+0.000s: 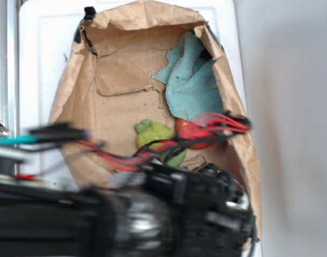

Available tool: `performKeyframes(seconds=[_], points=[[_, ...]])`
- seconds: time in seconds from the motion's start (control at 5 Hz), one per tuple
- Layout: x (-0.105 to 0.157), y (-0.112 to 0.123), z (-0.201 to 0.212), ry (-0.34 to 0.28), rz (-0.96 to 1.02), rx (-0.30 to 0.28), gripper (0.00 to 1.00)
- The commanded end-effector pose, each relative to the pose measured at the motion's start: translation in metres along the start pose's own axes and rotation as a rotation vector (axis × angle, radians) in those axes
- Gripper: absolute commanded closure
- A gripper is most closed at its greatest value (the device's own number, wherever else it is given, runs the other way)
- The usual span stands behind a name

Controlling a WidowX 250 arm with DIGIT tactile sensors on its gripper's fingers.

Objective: Grab the blue sponge.

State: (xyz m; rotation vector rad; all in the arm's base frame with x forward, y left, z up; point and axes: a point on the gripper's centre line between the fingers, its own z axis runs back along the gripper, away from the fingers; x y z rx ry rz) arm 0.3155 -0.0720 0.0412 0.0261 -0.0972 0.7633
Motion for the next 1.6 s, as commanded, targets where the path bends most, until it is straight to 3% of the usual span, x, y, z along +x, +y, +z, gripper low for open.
performKeyframes(seconds=[0.0, 0.4, 0.6, 0.8, 1.0, 1.2, 1.4], points=[[-0.003, -0.001, 0.003, -0.019, -0.051, 0.023, 1.0], [0.019, 0.025, 0.055, 0.015, -0.001, -0.122, 1.0], [0.043, 0.047, 0.086, -0.008, 0.063, -0.12, 1.0], [0.063, 0.066, 0.12, -0.075, -0.08, -0.034, 1.0], [0.071, 0.085, 0.159, -0.069, -0.333, -0.032, 1.0], [0.055, 0.091, 0.181, -0.114, -0.481, -0.05, 1.0], [0.047, 0.09, 0.188, -0.133, -0.491, -0.041, 1.0]])
